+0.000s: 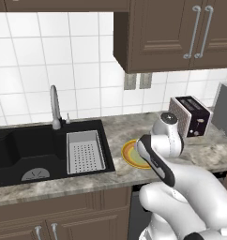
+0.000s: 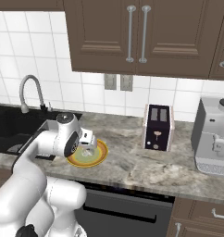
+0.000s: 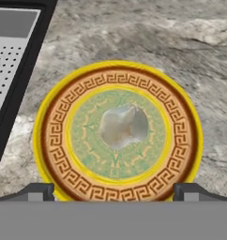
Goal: Pick the garlic from the counter and place it in the microwave. Then turn on the microwave.
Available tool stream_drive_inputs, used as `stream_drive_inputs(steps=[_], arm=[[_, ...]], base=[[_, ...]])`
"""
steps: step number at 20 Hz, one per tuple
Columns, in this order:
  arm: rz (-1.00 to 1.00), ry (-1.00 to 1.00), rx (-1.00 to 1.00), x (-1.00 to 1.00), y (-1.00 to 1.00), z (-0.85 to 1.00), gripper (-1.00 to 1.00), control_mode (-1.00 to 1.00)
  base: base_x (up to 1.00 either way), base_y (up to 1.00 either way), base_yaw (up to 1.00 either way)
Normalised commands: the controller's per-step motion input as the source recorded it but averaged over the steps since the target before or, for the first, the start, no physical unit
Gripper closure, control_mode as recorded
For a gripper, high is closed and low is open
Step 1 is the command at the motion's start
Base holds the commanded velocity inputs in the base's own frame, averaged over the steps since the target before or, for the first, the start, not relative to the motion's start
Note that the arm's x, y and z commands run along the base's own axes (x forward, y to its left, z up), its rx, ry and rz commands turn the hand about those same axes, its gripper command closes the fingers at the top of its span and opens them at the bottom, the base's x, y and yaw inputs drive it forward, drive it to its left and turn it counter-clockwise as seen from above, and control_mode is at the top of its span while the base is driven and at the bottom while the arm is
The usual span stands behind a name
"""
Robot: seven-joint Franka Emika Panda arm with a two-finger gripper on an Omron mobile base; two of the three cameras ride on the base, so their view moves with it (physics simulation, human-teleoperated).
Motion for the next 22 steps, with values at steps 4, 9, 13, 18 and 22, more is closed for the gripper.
stream_drive_inputs(steps=[4, 9, 13, 18, 22], arm=[[0.00, -0.06, 0.00, 0.00, 0.00, -0.23, -1.00, -1.00], [0.00, -0.09, 0.00, 0.00, 0.00, -0.22, -1.00, -1.00], [0.00, -0.12, 0.00, 0.00, 0.00, -0.20, -1.00, -1.00], [0.00, -0.11, 0.00, 0.00, 0.00, -0.27, -1.00, -1.00], [0.00, -0.15, 0.00, -0.28, -0.01, -0.33, -1.00, -1.00]], base=[[0.00, 0.00, 0.00], [0.00, 0.00, 0.00], [0.00, 0.00, 0.00], [0.00, 0.00, 0.00], [0.00, 0.00, 0.00]])
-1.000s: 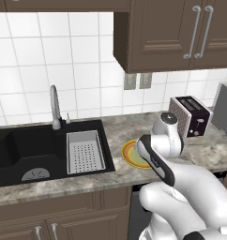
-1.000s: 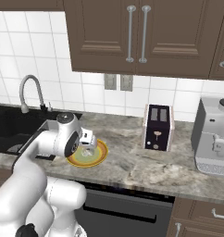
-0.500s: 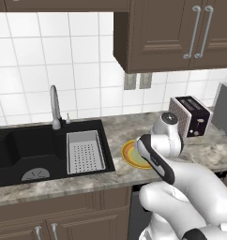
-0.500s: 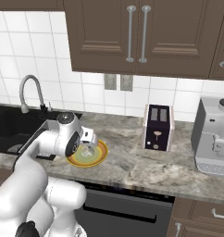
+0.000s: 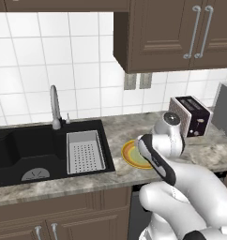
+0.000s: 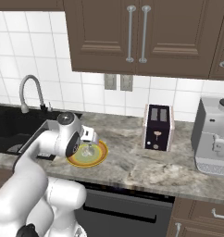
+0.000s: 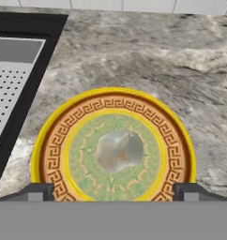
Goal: Pick the garlic from the counter and place it in the microwave. Then turn on the microwave.
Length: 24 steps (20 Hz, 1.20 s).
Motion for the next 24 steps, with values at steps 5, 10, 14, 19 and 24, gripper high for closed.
stream_drive_inputs(steps=[5, 10, 14, 19, 24], arm=[[0.00, -0.13, 0.00, -0.68, -0.10, -0.37, -1.00, -1.00], [0.00, -0.04, 0.00, -0.51, -0.07, -0.42, -1.00, -1.00], [0.00, -0.08, 0.00, -0.03, 0.00, -0.33, -1.00, -1.00], [0.00, -0.15, 0.00, 0.11, 0.00, -0.24, -1.00, -1.00], [0.00, -0.10, 0.00, 0.08, 0.01, -0.40, -1.00, -1.00]], base=[[0.00, 0.00, 0.00], [0.00, 0.00, 0.00], [0.00, 0.00, 0.00], [0.00, 0.00, 0.00], [0.00, 0.00, 0.00]])
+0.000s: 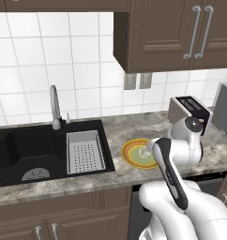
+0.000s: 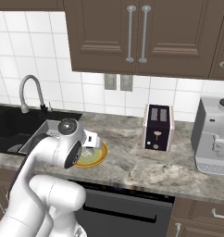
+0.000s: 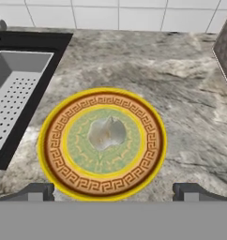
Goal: Pick the garlic from the counter and place it in the microwave. Then turn on the microwave.
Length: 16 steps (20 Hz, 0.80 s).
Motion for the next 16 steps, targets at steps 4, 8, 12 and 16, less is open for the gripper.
stream_drive_inputs(steps=[4, 8, 12, 16], arm=[[0.00, -0.06, 0.00, 0.00, 0.03, -0.56, -1.00, -1.00], [0.00, -0.04, 0.00, 0.00, 0.08, -0.64, -1.00, -1.00], [0.00, -0.02, 0.00, 0.07, 0.15, -0.56, -1.00, -1.00], [0.00, -0.01, 0.00, 0.10, 0.22, -0.56, -1.00, -1.00]], base=[[0.00, 0.00, 0.00], [0.00, 0.00, 0.00], [0.00, 0.00, 0.00], [0.00, 0.00, 0.00]])
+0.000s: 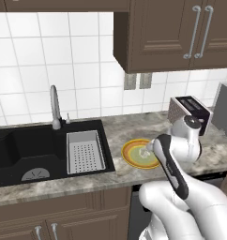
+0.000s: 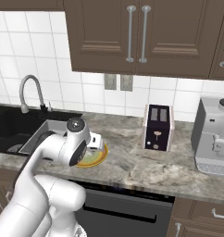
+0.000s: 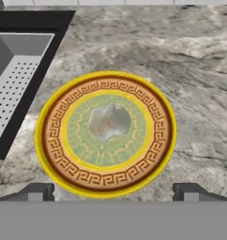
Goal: Pick the garlic from the counter and place it in the microwave. Then turn on the microwave.
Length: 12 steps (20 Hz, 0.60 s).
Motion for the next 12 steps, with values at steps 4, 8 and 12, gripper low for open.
stream_drive_inputs(steps=[4, 8, 12], arm=[[0.00, -0.03, 0.00, 0.08, 0.28, -0.49, -1.00, -1.00], [0.00, -0.05, 0.00, 0.00, 0.23, -0.50, -1.00, -1.00], [0.00, -0.05, 0.00, 0.00, 0.14, -0.55, -1.00, -1.00]], base=[[0.00, 0.00, 0.00], [0.00, 0.00, 0.00], [0.00, 0.00, 0.00]])
